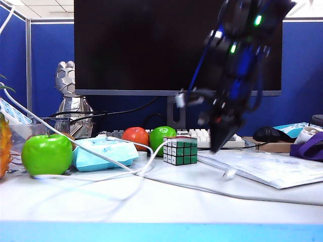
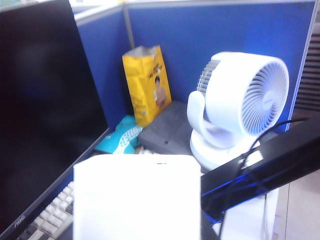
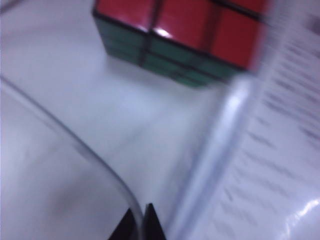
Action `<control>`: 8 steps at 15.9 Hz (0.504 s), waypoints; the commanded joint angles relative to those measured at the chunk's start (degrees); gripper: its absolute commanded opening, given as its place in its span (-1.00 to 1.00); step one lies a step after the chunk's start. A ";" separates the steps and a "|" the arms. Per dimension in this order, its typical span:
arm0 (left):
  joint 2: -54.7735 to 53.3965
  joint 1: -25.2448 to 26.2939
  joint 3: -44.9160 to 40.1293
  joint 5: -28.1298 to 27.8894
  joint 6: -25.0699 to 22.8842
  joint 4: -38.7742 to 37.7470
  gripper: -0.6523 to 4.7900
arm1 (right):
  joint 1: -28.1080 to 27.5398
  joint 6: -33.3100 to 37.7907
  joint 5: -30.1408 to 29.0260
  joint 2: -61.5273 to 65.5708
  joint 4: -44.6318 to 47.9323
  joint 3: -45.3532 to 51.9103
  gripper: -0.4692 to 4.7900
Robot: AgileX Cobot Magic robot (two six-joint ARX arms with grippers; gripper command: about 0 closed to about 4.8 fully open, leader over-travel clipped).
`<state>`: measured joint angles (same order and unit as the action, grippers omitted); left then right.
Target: Pick up the Type-C charging cable and the charging base, insert one end of the Type-C charger into the corresponding slot on the base, and finally place the plugged-in charger back on the table.
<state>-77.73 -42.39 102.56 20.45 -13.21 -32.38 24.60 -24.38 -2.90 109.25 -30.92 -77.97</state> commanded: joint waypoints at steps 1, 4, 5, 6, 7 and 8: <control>0.39 -0.04 0.26 0.42 0.17 0.74 -0.78 | 0.52 -4.66 -1.05 2.58 2.82 -0.15 -0.84; 0.39 -0.04 0.26 0.42 0.20 0.70 -0.78 | 0.87 -14.82 -3.74 3.67 5.46 -0.13 -0.84; 0.39 -0.04 0.26 0.42 0.20 0.68 -0.78 | 1.16 -15.34 -3.87 3.67 5.92 -0.15 -0.84; 0.39 -0.04 0.26 0.42 0.17 0.68 -0.78 | 1.49 -15.85 -4.68 3.65 5.92 -0.17 -0.84; 0.39 -0.04 0.26 0.42 0.20 0.68 -0.78 | 2.10 -16.81 -5.29 3.65 5.75 -0.15 -0.84; 0.39 -0.04 0.26 0.42 0.17 0.68 -0.78 | 2.97 -18.16 -5.90 3.65 5.97 -0.15 -0.84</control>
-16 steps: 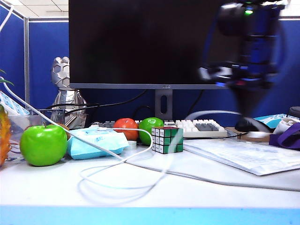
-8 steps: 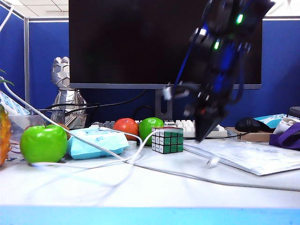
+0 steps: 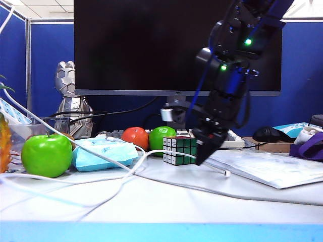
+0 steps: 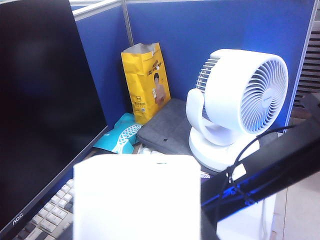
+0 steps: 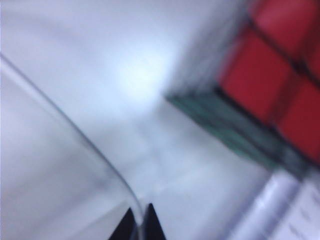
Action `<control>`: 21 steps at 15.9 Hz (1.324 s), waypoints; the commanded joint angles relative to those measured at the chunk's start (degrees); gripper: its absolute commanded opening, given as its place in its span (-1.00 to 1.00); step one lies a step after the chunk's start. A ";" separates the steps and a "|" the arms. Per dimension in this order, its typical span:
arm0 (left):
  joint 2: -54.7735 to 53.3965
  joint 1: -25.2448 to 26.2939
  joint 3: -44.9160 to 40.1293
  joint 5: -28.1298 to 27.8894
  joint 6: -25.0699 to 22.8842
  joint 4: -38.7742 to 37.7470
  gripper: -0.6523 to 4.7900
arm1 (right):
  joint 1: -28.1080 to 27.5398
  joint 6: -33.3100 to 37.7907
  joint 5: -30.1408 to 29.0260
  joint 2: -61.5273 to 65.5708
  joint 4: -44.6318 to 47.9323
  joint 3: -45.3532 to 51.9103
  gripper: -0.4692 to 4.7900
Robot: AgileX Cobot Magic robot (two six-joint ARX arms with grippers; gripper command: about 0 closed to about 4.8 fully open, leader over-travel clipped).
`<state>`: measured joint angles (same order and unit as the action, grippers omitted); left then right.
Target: Pick up the Type-C charging cable and the charging base, insert one end of the Type-C charger into the corresponding slot on the base, and finally place the plugged-in charger back on the table.
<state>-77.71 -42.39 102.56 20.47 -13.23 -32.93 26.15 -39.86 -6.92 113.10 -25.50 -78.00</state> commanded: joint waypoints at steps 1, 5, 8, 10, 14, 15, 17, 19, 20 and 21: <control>0.37 -0.04 0.26 0.39 0.20 1.22 -0.78 | 2.49 -4.24 -2.16 -0.20 1.09 -0.13 -0.84; 0.37 -0.02 0.26 1.09 0.22 1.20 -0.78 | 5.07 -3.50 -1.77 -0.17 4.55 -0.13 -0.84; 0.37 -0.02 0.26 1.73 0.20 0.02 -0.78 | 5.20 0.07 -1.57 -0.20 6.60 -0.17 0.02; 0.37 -0.02 0.26 1.73 0.20 -0.92 -0.78 | 5.20 0.92 -1.55 -0.24 6.47 -0.17 0.21; 0.74 -0.02 0.26 1.68 0.15 -0.85 -0.78 | 5.38 6.60 -0.50 -4.04 6.47 -0.20 0.20; 0.87 -0.02 0.26 1.66 0.15 -0.85 -0.78 | 5.40 10.67 1.44 -5.51 6.43 -0.20 0.20; 1.11 -0.02 0.26 1.66 0.15 -0.87 -0.78 | 5.35 31.89 9.01 -10.49 3.80 -0.20 0.17; 1.66 -0.02 0.26 1.66 0.15 -0.85 -0.78 | 5.25 46.51 12.04 -15.30 -2.19 -0.20 0.17; 1.84 -0.02 0.26 1.66 0.15 -0.81 -0.78 | 5.25 51.15 12.17 -16.72 -4.70 -0.20 0.17; 2.05 -0.02 0.26 1.66 0.13 -0.79 -0.78 | 5.25 57.22 11.89 -18.12 -8.24 -0.20 0.17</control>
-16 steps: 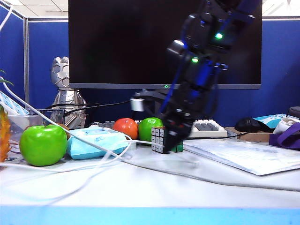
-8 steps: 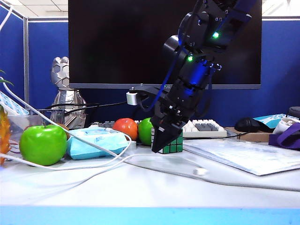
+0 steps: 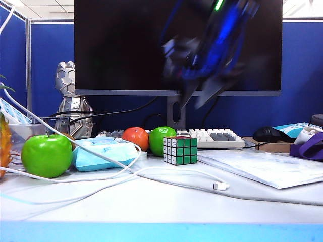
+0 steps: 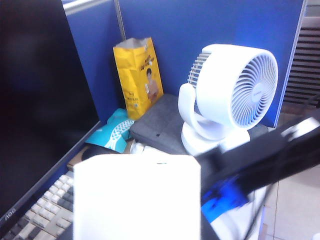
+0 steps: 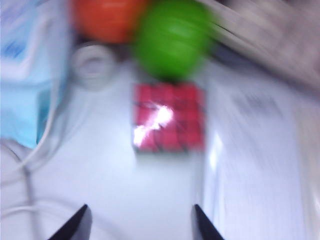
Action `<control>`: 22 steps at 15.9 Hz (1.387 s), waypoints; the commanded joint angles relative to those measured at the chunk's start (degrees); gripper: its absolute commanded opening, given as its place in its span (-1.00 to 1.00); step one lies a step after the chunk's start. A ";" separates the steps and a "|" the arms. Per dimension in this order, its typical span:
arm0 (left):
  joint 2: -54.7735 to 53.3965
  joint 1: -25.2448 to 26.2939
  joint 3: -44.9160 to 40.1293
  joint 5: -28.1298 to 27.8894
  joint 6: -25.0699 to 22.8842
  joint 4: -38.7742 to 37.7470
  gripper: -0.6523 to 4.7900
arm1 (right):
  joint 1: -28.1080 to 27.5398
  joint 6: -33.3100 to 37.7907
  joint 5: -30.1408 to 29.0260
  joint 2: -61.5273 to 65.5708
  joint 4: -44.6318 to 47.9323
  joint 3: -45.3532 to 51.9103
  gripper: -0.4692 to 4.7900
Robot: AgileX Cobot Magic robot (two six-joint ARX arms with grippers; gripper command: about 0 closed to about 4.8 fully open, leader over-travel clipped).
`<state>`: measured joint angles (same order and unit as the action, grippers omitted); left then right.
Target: Pick up the Type-C charging cable and the charging base, insert one end of the Type-C charger into the corresponding slot on the base, and finally place the plugged-in charger back on the table.
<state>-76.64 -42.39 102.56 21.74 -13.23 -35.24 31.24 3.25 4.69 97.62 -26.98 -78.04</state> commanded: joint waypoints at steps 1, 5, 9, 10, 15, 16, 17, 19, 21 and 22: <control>1.14 -0.02 0.26 0.42 0.15 1.51 -0.78 | 0.15 17.77 -0.17 -3.06 -10.19 -0.15 0.17; 2.16 -0.02 0.26 0.44 0.15 1.53 -0.78 | 0.13 20.83 -3.28 -1.20 -23.06 0.02 0.17; 2.78 -0.04 0.26 0.57 0.15 1.46 -0.78 | 0.13 29.97 -11.41 2.91 -24.70 0.07 0.17; 2.95 -0.04 0.26 0.61 0.17 1.46 -0.78 | 0.13 31.06 -12.76 3.96 -24.76 0.07 0.17; 3.63 -0.02 0.26 0.61 0.15 1.46 -0.78 | 0.13 32.79 -13.73 7.91 -29.16 0.22 0.06; 3.78 -0.04 0.26 0.61 0.15 1.44 -0.78 | 0.13 33.27 -13.84 8.52 -29.64 0.22 0.03; 3.91 -0.04 0.26 0.61 0.15 1.44 -0.78 | 0.13 34.07 -13.88 8.98 -30.10 0.22 0.01; 4.31 -0.04 0.26 0.61 0.15 1.42 -0.78 | 0.13 34.82 -15.82 9.97 -29.79 0.22 0.01; 4.52 -0.04 0.26 0.61 0.15 1.27 -0.78 | 0.13 36.24 -16.72 10.69 -28.65 0.22 0.01; 4.55 -0.04 0.26 0.59 0.15 1.25 -0.78 | 0.13 37.31 -16.94 11.04 -28.04 0.22 0.01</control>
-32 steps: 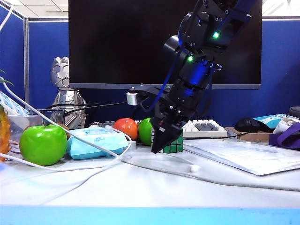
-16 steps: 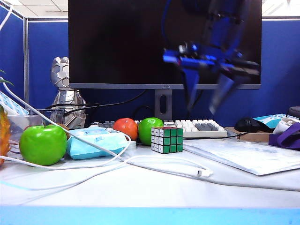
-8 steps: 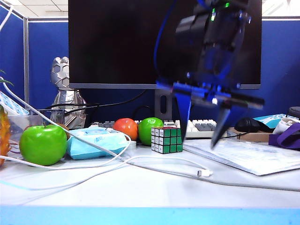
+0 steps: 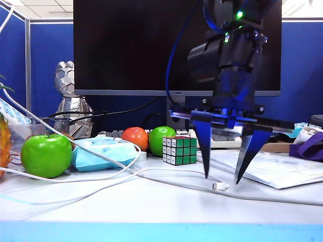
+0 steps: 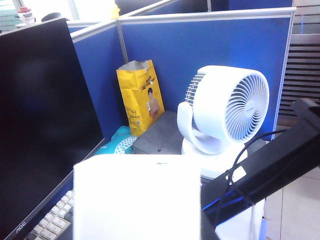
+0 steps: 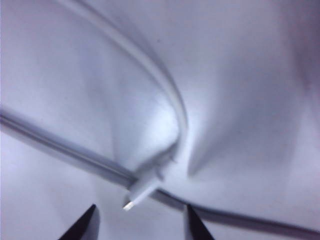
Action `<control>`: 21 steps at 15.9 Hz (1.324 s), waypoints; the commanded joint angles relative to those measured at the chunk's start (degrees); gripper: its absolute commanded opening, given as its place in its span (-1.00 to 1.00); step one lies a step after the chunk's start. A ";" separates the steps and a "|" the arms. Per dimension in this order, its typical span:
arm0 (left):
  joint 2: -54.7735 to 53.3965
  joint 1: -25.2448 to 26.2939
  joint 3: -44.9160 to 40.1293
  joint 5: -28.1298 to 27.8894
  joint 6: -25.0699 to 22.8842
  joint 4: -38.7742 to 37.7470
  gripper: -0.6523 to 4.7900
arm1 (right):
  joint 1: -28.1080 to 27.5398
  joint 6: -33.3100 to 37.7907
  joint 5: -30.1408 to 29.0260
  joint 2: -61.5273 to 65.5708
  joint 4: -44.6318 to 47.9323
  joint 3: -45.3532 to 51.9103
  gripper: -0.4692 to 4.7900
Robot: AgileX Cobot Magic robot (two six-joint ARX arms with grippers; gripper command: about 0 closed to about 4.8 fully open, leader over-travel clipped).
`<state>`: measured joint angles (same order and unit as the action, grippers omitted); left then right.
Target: Pick up the Type-C charging cable and the charging base, insert one end of the Type-C charger into the corresponding slot on the base, and finally place the plugged-in charger back on the table.
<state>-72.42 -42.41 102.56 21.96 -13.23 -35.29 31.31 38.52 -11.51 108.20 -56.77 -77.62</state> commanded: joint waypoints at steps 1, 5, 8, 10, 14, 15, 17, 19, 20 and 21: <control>0.39 -0.02 0.26 0.39 0.17 1.11 -0.78 | 0.07 2.67 -1.36 0.83 2.14 -0.20 0.01; 0.42 -0.02 0.26 0.42 0.17 0.44 -0.78 | 0.04 3.58 -1.73 2.95 2.86 -0.20 0.01; 0.66 -0.02 0.26 0.39 0.15 0.15 -0.78 | -0.02 3.98 -1.64 4.17 3.10 -0.20 0.01; 0.79 -0.02 0.26 0.39 0.15 0.17 -0.78 | -0.17 5.27 -1.68 4.37 3.34 -0.20 0.01; 0.79 -0.02 0.26 0.42 0.15 0.17 -0.78 | -1.03 7.37 -1.77 4.37 3.04 -0.20 0.01; 0.79 -0.02 0.26 0.42 0.15 0.15 -0.78 | -1.46 8.22 -2.19 4.37 2.67 -0.20 0.01; 0.79 -0.02 0.26 1.14 0.15 0.15 -0.78 | -2.12 9.55 -2.58 4.37 2.23 -0.20 0.01; 0.81 -0.02 0.26 2.93 0.17 0.15 -0.78 | -2.27 11.52 -2.64 4.37 2.21 -0.20 0.01; 0.81 -0.02 0.26 2.97 0.17 0.15 -0.78 | -2.27 12.81 -2.62 4.37 2.32 -0.20 0.01; 0.81 -0.02 0.26 2.95 0.15 0.15 -0.78 | -2.29 14.64 -2.64 4.37 2.69 -0.20 0.01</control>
<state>-71.99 -42.41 102.56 24.49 -13.21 -36.29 29.10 51.03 -15.66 111.79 -54.28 -78.30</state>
